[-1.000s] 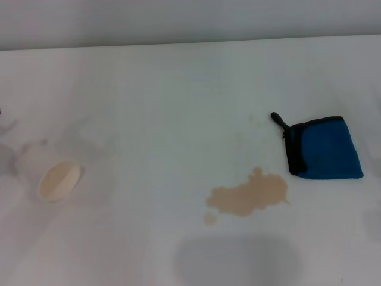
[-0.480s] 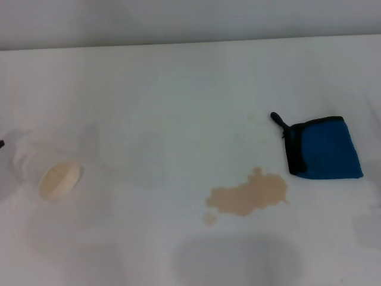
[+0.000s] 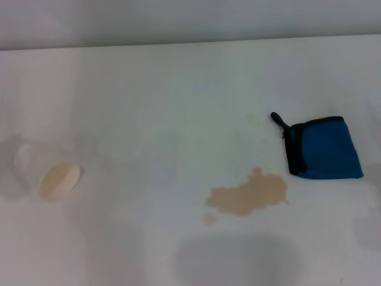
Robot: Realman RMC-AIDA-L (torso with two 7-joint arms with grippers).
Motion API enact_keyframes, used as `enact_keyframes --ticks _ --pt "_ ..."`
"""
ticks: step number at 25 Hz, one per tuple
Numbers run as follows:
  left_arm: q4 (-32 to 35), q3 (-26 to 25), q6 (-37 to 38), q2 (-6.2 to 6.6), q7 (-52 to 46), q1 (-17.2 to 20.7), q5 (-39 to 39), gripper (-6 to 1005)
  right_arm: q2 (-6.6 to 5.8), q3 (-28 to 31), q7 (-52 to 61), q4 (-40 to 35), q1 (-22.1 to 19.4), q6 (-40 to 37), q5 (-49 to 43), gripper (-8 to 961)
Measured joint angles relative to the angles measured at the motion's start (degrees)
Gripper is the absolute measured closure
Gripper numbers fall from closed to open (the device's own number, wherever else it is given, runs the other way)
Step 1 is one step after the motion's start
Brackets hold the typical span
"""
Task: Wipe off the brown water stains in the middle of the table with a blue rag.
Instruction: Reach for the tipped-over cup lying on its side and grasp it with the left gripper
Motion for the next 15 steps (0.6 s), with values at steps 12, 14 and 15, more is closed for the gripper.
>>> enact_keyframes --ticks 12,14,15 --pt "0.4 3.0 0.8 -1.78 -0.1 -0.2 10.9 136 0.02 0.0 0.0 1.3 -0.2 -0.5 0.0 92" --pt "0.4 3.0 1.3 -2.12 0.8 -0.4 10.9 137 0.02 0.0 0.2 1.4 -0.2 -0.5 -0.1 92" --pt "0.4 2.9 1.6 -2.29 1.4 -0.6 10.9 138 0.02 -0.1 0.3 1.4 -0.3 -0.5 -0.2 92"
